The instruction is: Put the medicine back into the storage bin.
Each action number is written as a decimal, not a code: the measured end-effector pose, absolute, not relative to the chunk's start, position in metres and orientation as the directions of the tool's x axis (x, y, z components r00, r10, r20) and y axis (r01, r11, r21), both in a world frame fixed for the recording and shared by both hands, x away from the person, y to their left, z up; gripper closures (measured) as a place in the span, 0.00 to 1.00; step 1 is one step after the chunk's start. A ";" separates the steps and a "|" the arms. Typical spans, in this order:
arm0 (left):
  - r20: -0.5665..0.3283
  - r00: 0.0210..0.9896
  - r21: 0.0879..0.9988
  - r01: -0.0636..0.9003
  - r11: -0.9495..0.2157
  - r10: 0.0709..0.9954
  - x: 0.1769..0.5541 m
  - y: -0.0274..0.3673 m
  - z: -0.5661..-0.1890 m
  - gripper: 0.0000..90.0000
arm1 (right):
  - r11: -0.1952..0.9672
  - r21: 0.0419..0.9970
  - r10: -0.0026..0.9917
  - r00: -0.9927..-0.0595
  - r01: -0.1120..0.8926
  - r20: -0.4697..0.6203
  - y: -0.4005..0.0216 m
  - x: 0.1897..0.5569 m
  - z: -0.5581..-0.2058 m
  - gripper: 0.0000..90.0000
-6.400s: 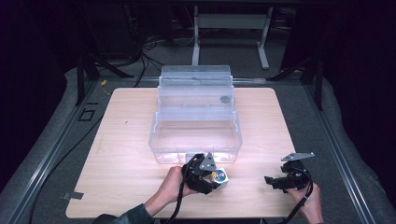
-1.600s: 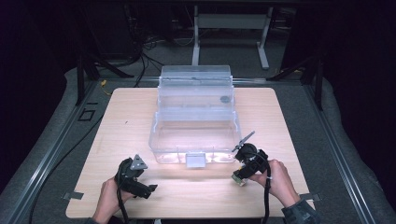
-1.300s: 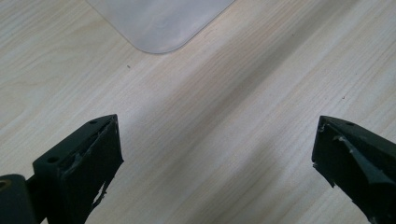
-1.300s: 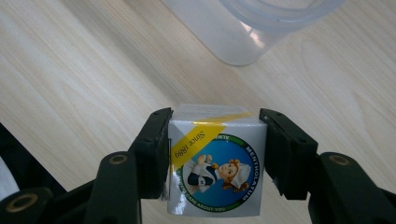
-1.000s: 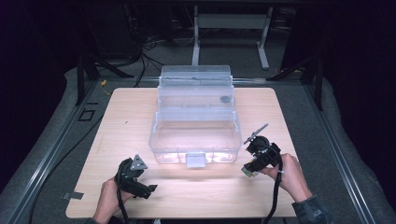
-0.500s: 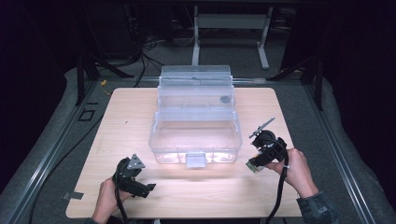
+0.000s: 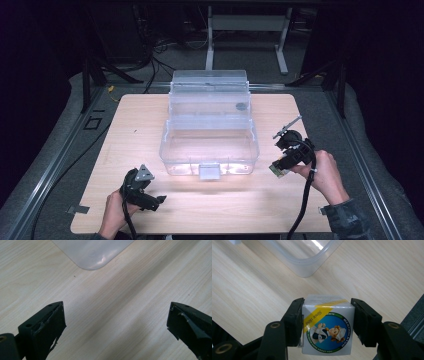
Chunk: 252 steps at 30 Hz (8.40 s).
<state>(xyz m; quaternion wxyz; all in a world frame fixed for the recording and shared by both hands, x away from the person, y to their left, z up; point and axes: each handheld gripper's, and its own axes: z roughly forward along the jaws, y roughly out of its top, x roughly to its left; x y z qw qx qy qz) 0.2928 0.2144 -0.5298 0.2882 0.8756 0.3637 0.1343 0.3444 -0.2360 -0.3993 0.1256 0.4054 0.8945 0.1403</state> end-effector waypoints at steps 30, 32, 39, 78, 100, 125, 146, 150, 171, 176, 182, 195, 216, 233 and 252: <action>0.063 0.705 0.606 0.536 -0.588 0.706 0.295 0.218 -0.530 0.07 | 0.656 0.343 0.748 -0.642 0.672 -0.171 -0.208 0.375 -0.337 0.51; 0.064 0.703 0.613 0.533 -0.583 0.709 0.295 0.218 -0.530 0.07 | 0.665 0.333 0.742 -0.640 0.668 -0.198 -0.203 0.377 -0.332 0.51; 0.083 0.708 0.610 0.521 -0.597 0.702 0.295 0.216 -0.529 0.07 | 0.666 0.356 0.740 -0.640 0.656 -0.206 -0.197 0.380 -0.321 0.51; 0.080 0.715 0.605 0.519 -0.604 0.694 0.300 0.216 -0.531 0.07 | 0.724 0.285 0.677 -0.726 0.628 -0.117 -0.133 0.432 -0.365 0.51; 0.078 0.721 0.592 0.522 -0.614 0.688 0.301 0.215 -0.531 0.06 | 0.763 0.146 0.643 -0.761 0.629 -0.085 -0.122 0.443 -0.422 0.51; 0.073 0.722 0.583 0.529 -0.617 0.688 0.302 0.215 -0.533 0.06 | 0.779 0.022 0.627 -0.776 0.627 -0.067 -0.118 0.452 -0.461 0.51; 0.063 0.723 0.586 0.531 -0.612 0.688 0.302 0.215 -0.533 0.06 | 0.757 0.053 0.652 -0.759 0.651 0.010 -0.125 0.454 -0.468 0.39; 0.055 0.718 0.597 0.533 -0.599 0.694 0.302 0.217 -0.532 0.06 | 0.743 0.134 0.659 -0.752 0.655 0.021 -0.129 0.449 -0.459 0.33; 0.006 0.715 0.687 0.505 -0.523 0.699 0.318 0.233 -0.488 0.00 | 0.552 0.606 0.660 -0.744 0.572 0.101 -0.178 0.385 -0.436 0.18; 0.002 0.710 0.706 0.497 -0.504 0.704 0.327 0.239 -0.475 0.00 | 0.536 0.637 0.652 -0.751 0.554 0.104 -0.180 0.375 -0.440 0.17; -0.009 0.722 0.718 0.486 -0.498 0.692 0.342 0.238 -0.458 0.00 | 0.508 0.676 0.653 -0.751 0.533 0.102 -0.184 0.365 -0.444 0.19; 0.025 0.750 0.700 0.458 -0.547 0.661 0.384 0.216 -0.426 0.01 | 0.501 0.685 0.661 -0.745 0.529 0.093 -0.187 0.358 -0.450 0.17; 0.063 0.801 0.686 0.398 -0.609 0.595 0.455 0.161 -0.374 0.02 | 0.471 0.728 0.637 -0.763 0.498 0.110 -0.186 0.351 -0.448 0.20; 0.088 0.821 0.668 0.371 -0.645 0.564 0.492 0.120 -0.364 0.05 | 0.469 0.732 0.614 -0.779 0.494 0.131 -0.182 0.353 -0.452 0.21; 0.051 0.823 0.648 0.404 -0.646 0.565 0.519 0.113 -0.372 0.09 | 0.477 0.717 0.616 -0.775 0.508 0.139 -0.178 0.357 -0.459 0.22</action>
